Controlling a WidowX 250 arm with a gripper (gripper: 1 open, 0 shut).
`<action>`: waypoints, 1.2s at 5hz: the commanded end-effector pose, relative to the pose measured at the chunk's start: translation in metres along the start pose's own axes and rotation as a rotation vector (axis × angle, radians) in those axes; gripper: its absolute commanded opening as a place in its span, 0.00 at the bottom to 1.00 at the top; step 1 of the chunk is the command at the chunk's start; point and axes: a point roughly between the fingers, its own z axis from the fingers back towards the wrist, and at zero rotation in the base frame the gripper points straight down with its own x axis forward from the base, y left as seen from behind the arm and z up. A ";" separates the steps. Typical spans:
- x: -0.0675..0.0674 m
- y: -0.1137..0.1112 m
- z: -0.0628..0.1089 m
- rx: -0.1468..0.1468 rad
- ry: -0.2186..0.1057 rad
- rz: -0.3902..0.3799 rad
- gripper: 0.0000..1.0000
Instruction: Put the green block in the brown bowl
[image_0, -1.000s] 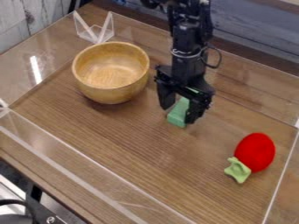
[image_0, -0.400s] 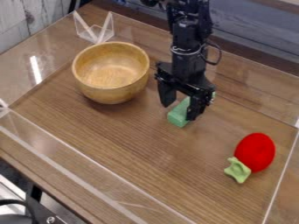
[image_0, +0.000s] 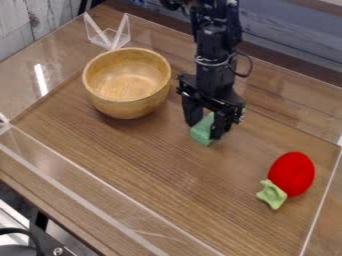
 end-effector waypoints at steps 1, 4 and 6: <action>0.004 0.002 0.017 0.001 -0.046 0.005 1.00; 0.003 0.003 0.018 -0.006 -0.046 0.017 1.00; 0.003 0.004 0.019 -0.008 -0.044 0.022 0.00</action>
